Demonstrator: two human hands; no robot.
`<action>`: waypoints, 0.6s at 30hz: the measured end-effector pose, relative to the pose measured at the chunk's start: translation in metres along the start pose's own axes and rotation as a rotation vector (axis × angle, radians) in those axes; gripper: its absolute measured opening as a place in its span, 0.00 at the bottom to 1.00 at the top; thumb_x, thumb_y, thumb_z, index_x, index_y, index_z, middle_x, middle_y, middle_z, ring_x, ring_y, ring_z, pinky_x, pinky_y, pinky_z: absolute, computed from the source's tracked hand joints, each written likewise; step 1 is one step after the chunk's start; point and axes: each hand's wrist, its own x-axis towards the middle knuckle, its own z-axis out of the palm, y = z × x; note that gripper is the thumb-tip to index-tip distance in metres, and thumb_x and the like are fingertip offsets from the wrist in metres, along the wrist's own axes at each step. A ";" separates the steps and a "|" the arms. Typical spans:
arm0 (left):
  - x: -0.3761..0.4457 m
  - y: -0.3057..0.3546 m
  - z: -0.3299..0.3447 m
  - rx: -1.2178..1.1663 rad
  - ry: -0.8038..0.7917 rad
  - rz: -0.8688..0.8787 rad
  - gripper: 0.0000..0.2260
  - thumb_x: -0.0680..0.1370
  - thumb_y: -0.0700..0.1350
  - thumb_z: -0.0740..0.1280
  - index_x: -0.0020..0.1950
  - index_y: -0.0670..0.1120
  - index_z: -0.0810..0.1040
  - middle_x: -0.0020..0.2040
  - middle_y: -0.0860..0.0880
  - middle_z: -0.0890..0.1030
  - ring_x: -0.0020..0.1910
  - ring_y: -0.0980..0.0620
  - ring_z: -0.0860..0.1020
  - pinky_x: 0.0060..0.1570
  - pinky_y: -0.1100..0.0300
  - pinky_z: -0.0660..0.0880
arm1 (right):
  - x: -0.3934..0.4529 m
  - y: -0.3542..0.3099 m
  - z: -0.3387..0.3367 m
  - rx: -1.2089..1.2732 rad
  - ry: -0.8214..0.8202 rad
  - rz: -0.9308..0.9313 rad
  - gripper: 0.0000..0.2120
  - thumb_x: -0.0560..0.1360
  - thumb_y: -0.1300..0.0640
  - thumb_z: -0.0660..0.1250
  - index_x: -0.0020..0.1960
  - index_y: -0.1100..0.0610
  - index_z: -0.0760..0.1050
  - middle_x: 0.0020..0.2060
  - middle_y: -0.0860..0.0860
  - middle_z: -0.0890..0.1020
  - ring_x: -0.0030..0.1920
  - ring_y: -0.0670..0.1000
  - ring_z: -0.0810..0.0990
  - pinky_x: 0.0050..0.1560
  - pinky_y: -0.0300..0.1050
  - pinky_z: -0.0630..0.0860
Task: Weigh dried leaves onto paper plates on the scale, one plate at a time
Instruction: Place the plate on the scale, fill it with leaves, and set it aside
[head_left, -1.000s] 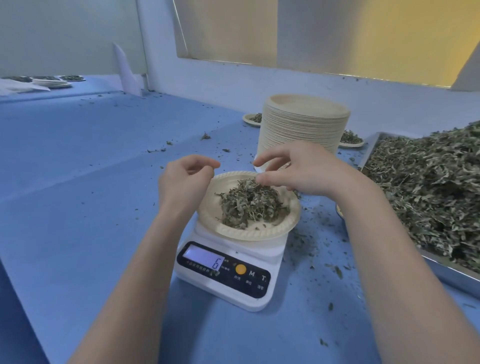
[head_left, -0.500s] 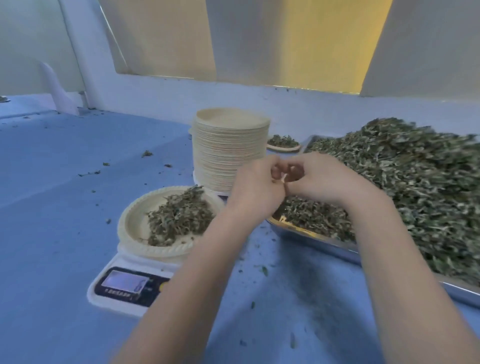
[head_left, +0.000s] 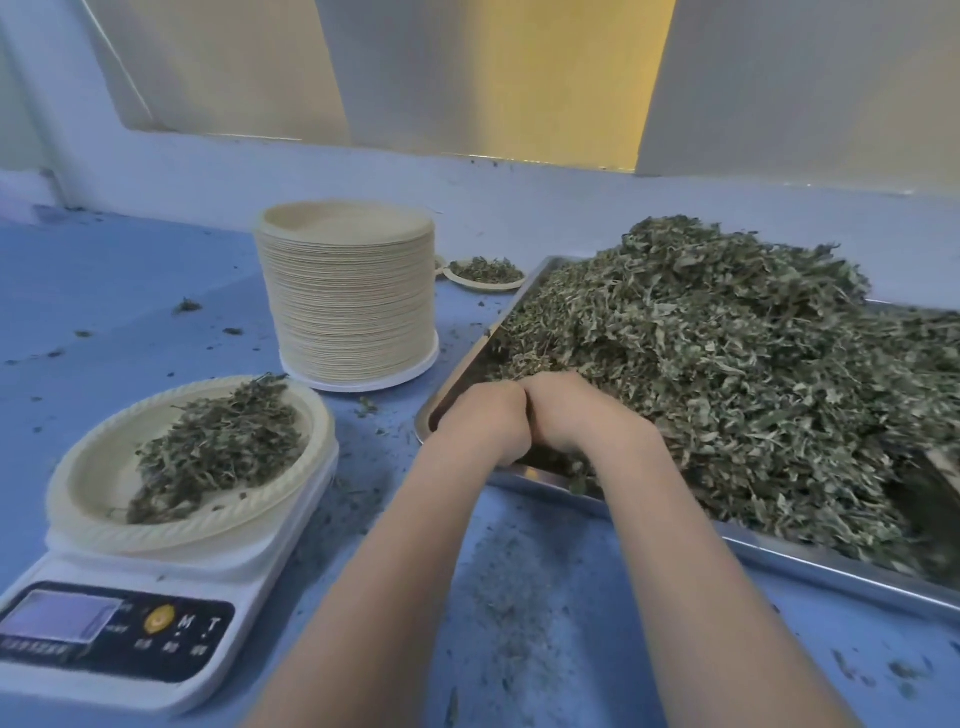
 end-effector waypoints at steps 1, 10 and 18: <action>0.000 -0.001 -0.002 -0.017 0.009 0.009 0.05 0.76 0.36 0.60 0.50 0.43 0.71 0.46 0.46 0.75 0.45 0.46 0.74 0.41 0.57 0.69 | -0.001 0.000 -0.002 0.024 0.013 0.000 0.08 0.74 0.62 0.59 0.49 0.56 0.76 0.45 0.56 0.80 0.42 0.57 0.76 0.41 0.44 0.71; -0.016 -0.010 -0.033 -0.267 0.253 0.062 0.10 0.75 0.34 0.59 0.52 0.46 0.71 0.42 0.49 0.72 0.38 0.51 0.69 0.34 0.62 0.66 | -0.024 -0.015 -0.035 0.474 0.319 -0.073 0.06 0.68 0.62 0.71 0.37 0.53 0.81 0.31 0.48 0.80 0.30 0.42 0.76 0.29 0.28 0.69; -0.073 -0.061 -0.098 -0.254 0.405 0.020 0.12 0.72 0.32 0.62 0.49 0.46 0.76 0.43 0.46 0.76 0.45 0.46 0.73 0.39 0.60 0.66 | -0.035 -0.094 -0.054 0.713 0.344 -0.315 0.04 0.68 0.62 0.73 0.42 0.56 0.84 0.31 0.52 0.83 0.39 0.53 0.84 0.47 0.54 0.80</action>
